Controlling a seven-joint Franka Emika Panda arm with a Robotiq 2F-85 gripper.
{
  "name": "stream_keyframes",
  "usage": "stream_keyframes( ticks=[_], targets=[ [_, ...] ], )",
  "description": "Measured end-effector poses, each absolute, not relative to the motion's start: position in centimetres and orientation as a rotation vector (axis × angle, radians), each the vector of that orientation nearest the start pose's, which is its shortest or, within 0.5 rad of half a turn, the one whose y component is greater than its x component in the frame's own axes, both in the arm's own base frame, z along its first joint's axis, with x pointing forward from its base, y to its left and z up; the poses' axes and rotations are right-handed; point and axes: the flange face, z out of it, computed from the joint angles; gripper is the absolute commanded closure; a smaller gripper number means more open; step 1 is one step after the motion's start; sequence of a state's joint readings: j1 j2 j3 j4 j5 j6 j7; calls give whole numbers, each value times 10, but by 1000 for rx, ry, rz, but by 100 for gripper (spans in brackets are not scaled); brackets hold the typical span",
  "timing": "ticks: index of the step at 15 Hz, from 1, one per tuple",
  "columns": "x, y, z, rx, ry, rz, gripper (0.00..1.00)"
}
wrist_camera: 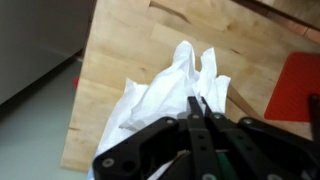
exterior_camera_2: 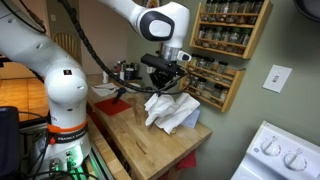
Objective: Take a tissue out of the box and use it to wipe the table
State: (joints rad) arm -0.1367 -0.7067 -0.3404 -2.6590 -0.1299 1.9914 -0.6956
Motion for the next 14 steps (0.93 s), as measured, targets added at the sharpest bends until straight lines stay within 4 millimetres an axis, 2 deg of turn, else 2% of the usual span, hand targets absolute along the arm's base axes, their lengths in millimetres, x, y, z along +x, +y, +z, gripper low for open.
stream_keyframes(
  ticks=[3,5,8,14],
  targets=[
    [282,-157,399,-3002,-525,112,100],
    [279,-151,378,-2996,-487,195,100],
    [292,-148,359,-3026,-404,245,100],
    [326,-138,320,-3132,-161,217,100]
  ],
)
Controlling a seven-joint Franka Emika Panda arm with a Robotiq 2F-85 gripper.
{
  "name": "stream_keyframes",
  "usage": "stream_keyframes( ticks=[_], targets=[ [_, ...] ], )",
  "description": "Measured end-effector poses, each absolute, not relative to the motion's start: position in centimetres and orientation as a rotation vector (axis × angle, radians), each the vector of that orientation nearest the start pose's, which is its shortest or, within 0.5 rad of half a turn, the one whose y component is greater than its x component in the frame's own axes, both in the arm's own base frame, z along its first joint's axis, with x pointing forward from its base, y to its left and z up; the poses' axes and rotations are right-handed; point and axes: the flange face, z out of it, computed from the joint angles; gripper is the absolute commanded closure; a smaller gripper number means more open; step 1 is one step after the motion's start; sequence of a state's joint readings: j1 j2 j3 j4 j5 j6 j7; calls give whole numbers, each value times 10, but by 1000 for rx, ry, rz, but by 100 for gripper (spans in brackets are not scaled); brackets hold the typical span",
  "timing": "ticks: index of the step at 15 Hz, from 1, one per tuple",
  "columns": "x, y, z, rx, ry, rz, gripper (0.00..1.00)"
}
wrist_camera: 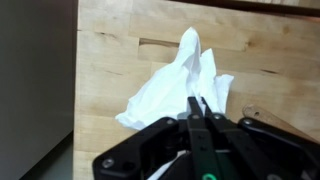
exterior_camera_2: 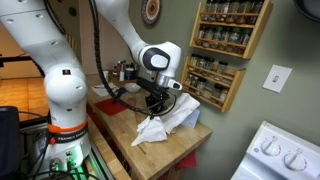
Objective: Take a tissue out of the box and use it to wipe the table
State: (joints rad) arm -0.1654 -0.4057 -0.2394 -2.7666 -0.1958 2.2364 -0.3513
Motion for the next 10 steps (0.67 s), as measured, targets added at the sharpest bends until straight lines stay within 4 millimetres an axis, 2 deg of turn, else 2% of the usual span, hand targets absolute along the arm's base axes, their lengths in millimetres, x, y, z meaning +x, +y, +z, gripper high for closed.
stream_keyframes(
  ticks=[3,4,5,7,8,10],
  targets=[
    [337,-137,301,-3159,-60,194,100],
    [339,-138,294,-3163,-35,193,93],
    [340,-139,288,-3164,-16,196,98],
    [341,-142,276,-3168,24,206,94],
    [341,-145,271,-3170,42,217,80],
    [340,-150,260,-3171,67,235,62]
  ],
)
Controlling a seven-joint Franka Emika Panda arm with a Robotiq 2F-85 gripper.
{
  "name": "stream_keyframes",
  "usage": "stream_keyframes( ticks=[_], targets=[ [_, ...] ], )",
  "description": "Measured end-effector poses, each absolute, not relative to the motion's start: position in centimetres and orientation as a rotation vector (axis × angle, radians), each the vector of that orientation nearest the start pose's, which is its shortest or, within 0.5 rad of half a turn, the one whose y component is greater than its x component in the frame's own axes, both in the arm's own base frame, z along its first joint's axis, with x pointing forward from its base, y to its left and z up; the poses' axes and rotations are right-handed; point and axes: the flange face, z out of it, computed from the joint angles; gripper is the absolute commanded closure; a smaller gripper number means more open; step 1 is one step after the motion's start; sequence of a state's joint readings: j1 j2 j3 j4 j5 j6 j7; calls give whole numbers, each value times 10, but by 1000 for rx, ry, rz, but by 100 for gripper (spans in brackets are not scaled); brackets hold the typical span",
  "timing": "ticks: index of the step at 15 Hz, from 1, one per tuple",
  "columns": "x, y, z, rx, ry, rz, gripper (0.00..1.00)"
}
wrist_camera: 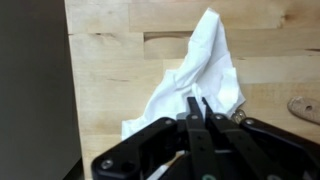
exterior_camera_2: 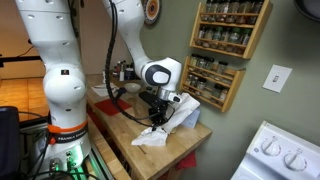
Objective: Take a tissue out of the box and use it to wipe the table
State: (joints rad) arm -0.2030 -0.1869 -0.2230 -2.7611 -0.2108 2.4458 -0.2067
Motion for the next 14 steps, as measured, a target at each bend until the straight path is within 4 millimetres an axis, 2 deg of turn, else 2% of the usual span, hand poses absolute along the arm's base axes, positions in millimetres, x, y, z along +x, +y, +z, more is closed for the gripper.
stream_keyframes(
  ticks=[4,8,10,14],
  targets=[
    [336,-162,247,-3177,88,273,32],
    [332,-181,251,-3201,98,264,2],
    [330,-190,256,-3217,98,252,0],
    [329,-195,263,-3196,119,191,0]
  ],
)
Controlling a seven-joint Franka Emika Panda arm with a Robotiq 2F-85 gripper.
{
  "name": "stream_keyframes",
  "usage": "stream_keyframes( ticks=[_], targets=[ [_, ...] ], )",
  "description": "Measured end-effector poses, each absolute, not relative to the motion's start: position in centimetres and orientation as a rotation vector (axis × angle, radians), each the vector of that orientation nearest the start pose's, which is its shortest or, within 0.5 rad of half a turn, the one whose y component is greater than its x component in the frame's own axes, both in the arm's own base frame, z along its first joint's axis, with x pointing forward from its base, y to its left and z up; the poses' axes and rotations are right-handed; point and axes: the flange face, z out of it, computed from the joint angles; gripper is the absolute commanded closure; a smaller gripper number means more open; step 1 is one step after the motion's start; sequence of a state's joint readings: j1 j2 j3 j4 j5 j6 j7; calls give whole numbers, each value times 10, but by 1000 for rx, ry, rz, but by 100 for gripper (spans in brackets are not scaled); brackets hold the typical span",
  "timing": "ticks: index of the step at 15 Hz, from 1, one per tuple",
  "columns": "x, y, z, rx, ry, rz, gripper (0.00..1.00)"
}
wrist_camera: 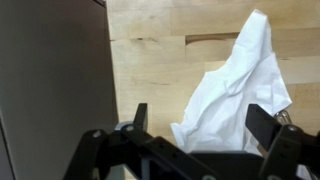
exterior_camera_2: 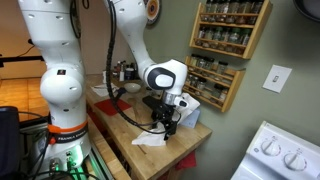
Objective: Take a tissue out of the box and use it to wipe the table
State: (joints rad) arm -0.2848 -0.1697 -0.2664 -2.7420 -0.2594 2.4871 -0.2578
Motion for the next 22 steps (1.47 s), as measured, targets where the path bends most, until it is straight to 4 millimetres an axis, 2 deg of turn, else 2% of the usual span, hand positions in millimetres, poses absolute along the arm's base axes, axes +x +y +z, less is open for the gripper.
stream_keyframes(
  ticks=[3,8,9,10,14,16,19,20,22],
  targets=[
    [334,-191,258,-3142,166,123,0],
    [341,-185,237,-3109,183,85,0],
    [340,-186,232,-3114,184,86,10],
    [340,-186,226,-3117,184,90,26],
    [338,-186,206,-3114,185,115,58],
    [337,-186,204,-3103,157,112,72],
    [340,-193,214,-3110,87,72,96],
    [341,-194,220,-3111,60,54,99],
    [343,-195,239,-3110,-10,12,100]
  ],
)
